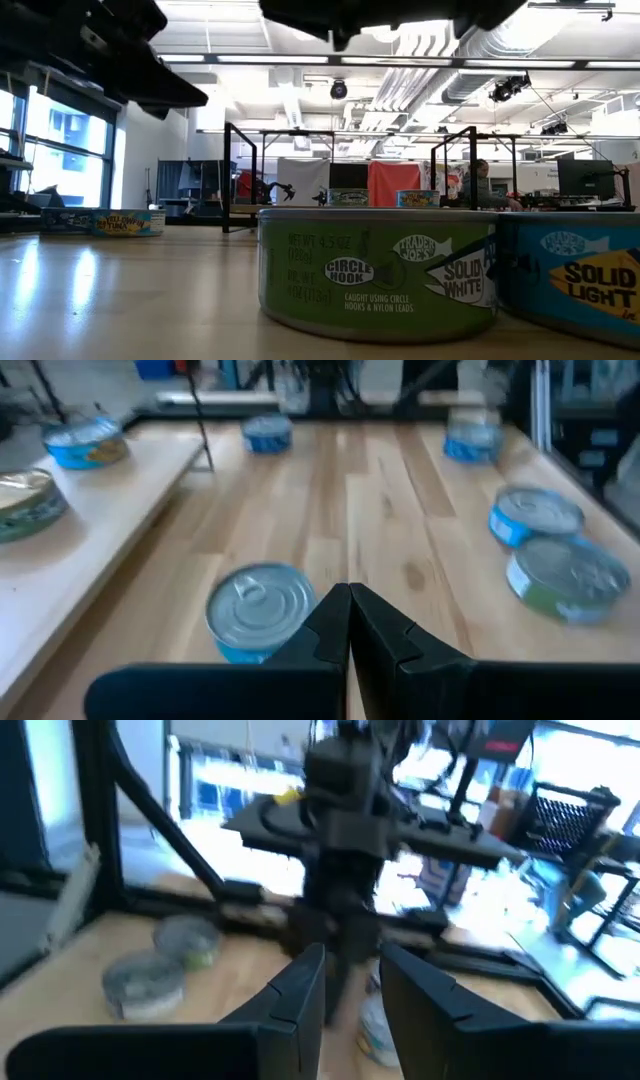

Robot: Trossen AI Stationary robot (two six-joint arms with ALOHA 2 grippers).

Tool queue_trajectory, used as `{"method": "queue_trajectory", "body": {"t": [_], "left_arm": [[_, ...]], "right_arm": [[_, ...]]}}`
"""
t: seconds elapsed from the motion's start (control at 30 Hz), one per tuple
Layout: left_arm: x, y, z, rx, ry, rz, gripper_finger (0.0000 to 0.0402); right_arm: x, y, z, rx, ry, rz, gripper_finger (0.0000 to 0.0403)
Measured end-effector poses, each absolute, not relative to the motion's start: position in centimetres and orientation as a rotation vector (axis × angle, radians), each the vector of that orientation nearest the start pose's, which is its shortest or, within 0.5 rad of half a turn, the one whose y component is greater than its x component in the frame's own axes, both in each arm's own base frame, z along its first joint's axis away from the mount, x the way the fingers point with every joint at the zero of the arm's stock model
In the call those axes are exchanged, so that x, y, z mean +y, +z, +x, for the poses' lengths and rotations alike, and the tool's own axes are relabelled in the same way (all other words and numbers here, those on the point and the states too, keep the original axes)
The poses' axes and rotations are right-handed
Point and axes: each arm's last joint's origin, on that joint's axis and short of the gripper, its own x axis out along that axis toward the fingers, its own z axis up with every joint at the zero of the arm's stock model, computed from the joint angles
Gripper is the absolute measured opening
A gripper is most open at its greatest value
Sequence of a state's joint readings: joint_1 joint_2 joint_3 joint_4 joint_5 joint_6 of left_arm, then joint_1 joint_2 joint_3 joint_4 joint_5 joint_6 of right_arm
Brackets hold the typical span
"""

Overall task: Stack canned seafood by type on shelf
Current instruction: Put the top left blue tuna can on the shelf

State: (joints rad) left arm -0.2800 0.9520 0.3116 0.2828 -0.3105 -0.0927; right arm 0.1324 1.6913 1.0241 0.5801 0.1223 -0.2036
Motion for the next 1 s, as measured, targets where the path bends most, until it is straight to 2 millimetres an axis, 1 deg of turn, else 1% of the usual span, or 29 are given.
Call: {"method": "queue_trajectory", "body": {"t": [0.1,0.17,0.27,0.37,0.53,0.6,0.77,0.9,1.0], "left_arm": [[-4.9,19.8,18.5,0.448,0.040,0.046,0.0000],[-5.1,20.6,18.5,0.533,0.060,0.053,0.0000],[-5.3,21.7,18.1,0.644,0.107,0.047,0.0000],[-5.4,22.3,17.5,0.739,0.166,0.017,0.0000],[-5.1,21.9,16.0,0.904,0.270,-0.059,0.0000],[-4.8,21.5,15.5,0.951,0.334,-0.117,0.0000],[-4.2,20.9,13.9,1.045,0.540,-0.243,0.0000],[-3.4,20.7,12.9,1.033,0.754,-0.294,0.0000],[-3.1,20.7,12.4,1.023,0.835,-0.317,0.0000]], "right_arm": [[4.0,25.7,37.1,0.116,0.001,-0.225,0.0089],[3.6,25.4,37.2,0.129,-0.009,-0.225,0.0089],[3.1,24.3,37.7,0.160,-0.020,-0.212,0.0089],[3.0,23.0,38.2,0.194,-0.013,-0.187,0.0089],[3.7,20.5,39.1,0.233,0.024,-0.180,0.0089],[4.1,20.0,39.3,0.235,0.034,-0.181,0.0089],[5.3,19.5,39.3,0.245,0.066,-0.177,0.0089],[6.4,19.5,39.1,0.241,0.088,-0.182,0.0089],[7.2,19.8,38.7,0.255,0.053,-0.210,0.0089]]}}
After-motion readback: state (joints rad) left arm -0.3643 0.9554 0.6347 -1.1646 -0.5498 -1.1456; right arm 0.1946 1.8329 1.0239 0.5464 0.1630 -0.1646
